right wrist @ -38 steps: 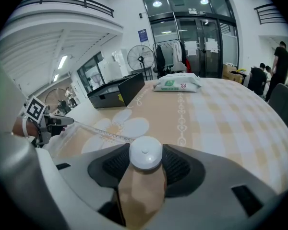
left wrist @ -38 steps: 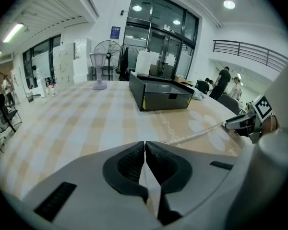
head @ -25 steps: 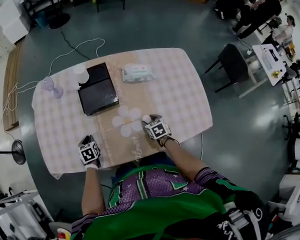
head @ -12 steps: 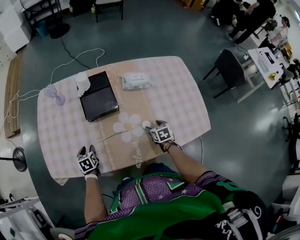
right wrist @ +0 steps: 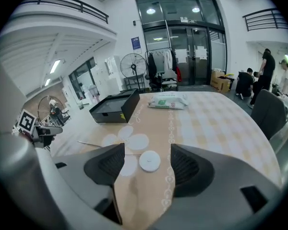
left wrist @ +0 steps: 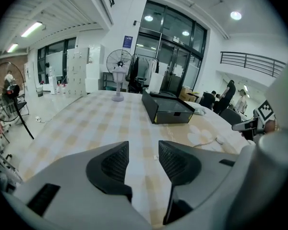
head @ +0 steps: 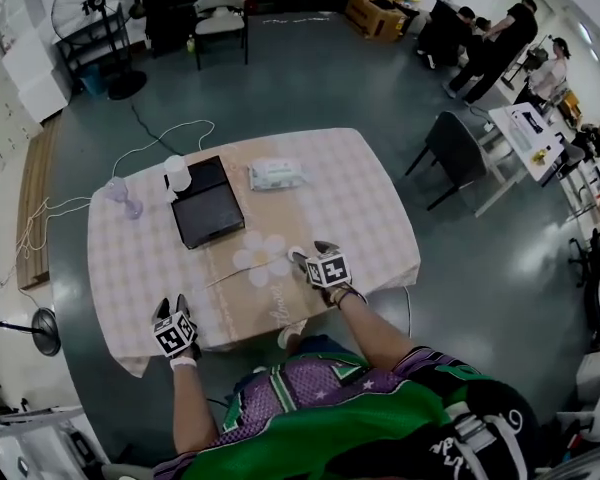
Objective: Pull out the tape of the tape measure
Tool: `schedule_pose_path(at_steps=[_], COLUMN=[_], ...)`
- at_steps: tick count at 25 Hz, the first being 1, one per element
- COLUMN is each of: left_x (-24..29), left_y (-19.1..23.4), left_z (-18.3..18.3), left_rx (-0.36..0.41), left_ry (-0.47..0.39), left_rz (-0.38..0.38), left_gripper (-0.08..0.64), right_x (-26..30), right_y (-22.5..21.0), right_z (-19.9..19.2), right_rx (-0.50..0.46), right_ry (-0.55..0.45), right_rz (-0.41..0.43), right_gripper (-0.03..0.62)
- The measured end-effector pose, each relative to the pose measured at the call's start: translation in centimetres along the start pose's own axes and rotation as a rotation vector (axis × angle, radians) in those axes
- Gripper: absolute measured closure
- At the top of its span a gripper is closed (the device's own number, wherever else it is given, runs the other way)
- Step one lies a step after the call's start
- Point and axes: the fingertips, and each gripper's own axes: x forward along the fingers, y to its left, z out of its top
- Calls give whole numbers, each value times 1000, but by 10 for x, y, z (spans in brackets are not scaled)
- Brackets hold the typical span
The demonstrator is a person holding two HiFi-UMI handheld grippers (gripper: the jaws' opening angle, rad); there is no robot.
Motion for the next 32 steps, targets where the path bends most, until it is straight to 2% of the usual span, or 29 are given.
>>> schedule_pose_path(at_steps=[13,17,20,22,32], left_x=[-80,-121,-152,-171,-238], left_y=[-13,-11,-14,-20,-66], left_z=[41,64,86,96,124], left_rx=[62,89,67,63,149], left_ry=[-168,-253,-317,-352,-477], left_rz=[-79,-87,-115,-135,-230], left_gripper=[366,367,367,367,367], right_x=[-82,-119,-142,-155,-210], right_y=[56,70,84,91,128], right_z=[24,40,50,52,74], right_rx=[-51,-61,-90,-115,-158], right_ry=[-151,-233,-279,-292,-410], right_rz=[53,55,62,69,127], right_gripper=[308,311,312,313,314])
